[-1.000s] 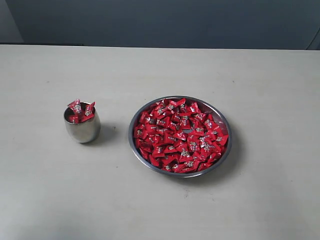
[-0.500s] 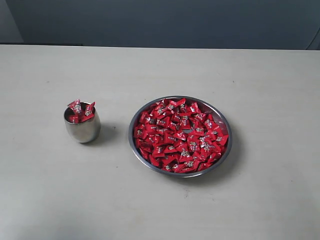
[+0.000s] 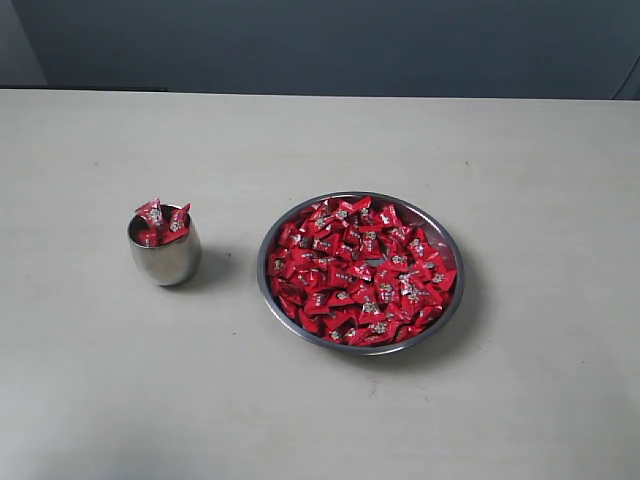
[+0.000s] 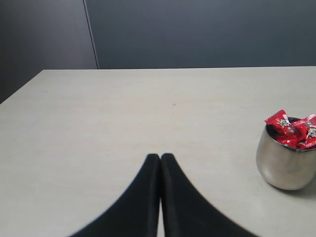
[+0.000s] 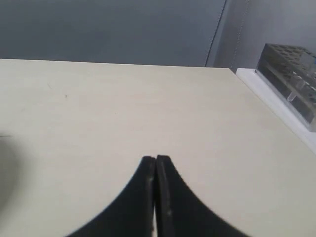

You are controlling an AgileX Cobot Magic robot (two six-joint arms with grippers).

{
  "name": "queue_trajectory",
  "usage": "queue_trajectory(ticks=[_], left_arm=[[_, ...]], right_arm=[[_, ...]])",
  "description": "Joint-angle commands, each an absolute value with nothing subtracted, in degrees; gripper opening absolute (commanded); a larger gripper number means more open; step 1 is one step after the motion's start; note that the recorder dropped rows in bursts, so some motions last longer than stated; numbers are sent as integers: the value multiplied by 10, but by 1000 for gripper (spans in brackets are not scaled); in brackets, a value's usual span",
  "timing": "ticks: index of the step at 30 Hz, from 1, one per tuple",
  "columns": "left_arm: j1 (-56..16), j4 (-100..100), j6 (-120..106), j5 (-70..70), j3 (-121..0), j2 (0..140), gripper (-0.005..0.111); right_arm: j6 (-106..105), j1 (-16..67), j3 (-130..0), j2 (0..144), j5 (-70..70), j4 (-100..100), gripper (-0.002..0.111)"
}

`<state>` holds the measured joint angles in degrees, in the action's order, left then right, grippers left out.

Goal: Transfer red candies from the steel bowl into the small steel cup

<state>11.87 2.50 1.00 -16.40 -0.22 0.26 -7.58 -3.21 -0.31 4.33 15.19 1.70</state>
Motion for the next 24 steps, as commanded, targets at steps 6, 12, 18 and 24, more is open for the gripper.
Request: queue_trajectory(ticks=[6,12,18,24], left_arm=[[119,26,11,-163,0,0,0],[119,26,11,-163,0,0,0],[119,26,11,-163,0,0,0],[119,26,11,-163,0,0,0]], right_arm=[[-75,-32,0,30,174,20,-1],[-75,-32,0,0,203,15,-1],[-75,-33,0,0,212,15,-1],[-75,-33,0,0,212,15,-1]])
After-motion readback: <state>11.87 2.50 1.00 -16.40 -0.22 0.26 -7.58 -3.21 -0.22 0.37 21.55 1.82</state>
